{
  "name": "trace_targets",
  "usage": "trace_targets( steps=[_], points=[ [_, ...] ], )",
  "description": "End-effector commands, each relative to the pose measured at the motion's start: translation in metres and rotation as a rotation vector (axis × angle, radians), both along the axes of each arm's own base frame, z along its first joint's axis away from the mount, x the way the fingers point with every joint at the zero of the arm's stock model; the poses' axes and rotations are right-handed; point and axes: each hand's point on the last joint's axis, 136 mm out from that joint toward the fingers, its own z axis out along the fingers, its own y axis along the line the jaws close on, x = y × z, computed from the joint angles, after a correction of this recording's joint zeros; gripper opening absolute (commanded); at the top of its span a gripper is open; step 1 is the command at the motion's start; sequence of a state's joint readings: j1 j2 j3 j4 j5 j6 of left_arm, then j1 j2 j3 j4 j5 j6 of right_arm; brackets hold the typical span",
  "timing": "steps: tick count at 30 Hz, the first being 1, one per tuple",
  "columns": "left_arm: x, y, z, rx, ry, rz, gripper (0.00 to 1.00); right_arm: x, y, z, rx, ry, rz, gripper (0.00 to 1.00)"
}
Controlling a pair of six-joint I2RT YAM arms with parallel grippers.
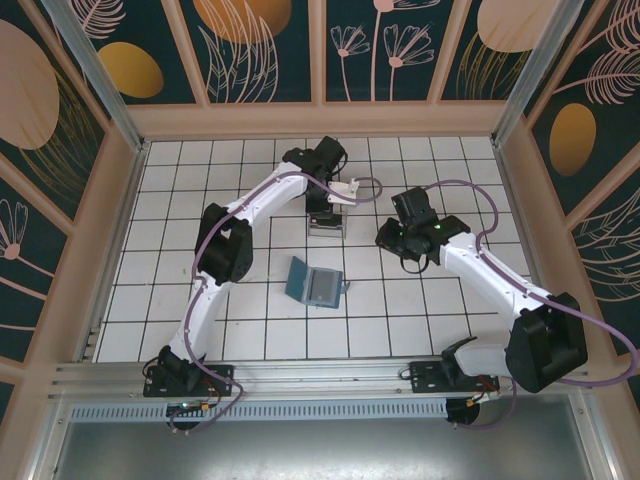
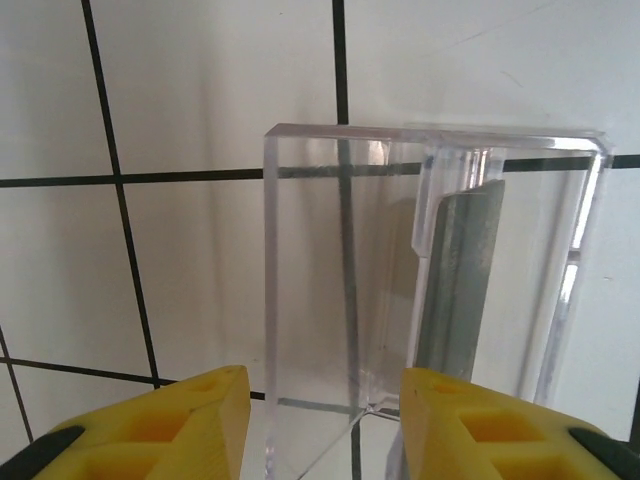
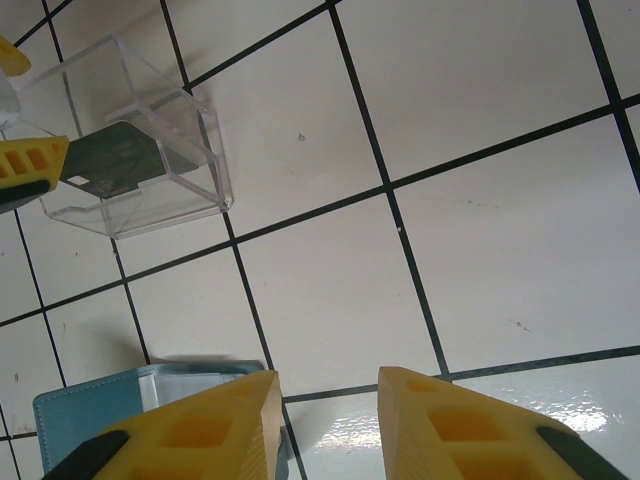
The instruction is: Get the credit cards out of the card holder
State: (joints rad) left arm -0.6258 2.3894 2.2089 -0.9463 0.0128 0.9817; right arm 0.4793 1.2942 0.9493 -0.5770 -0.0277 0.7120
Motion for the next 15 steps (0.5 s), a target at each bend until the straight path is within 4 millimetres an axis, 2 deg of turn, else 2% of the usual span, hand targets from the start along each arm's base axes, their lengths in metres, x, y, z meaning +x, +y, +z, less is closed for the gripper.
trace_targets(
  steps=[1,6,13,15],
  points=[
    [0.005,0.0,0.008,-0.01,-0.035,0.023,0.45,0.004,-0.001,0.015,0.014,-0.034,-0.01,0.32],
    [0.001,-0.006,0.012,-0.051,-0.031,0.011,0.45,0.005,0.0,0.016,0.018,-0.036,-0.005,0.32],
    [-0.006,-0.003,0.0,-0.047,0.004,0.022,0.45,0.003,0.001,0.016,0.021,-0.035,-0.004,0.32],
    [-0.004,-0.001,0.002,-0.042,-0.006,0.033,0.45,0.003,0.001,0.016,0.022,-0.036,-0.002,0.32]
  ],
)
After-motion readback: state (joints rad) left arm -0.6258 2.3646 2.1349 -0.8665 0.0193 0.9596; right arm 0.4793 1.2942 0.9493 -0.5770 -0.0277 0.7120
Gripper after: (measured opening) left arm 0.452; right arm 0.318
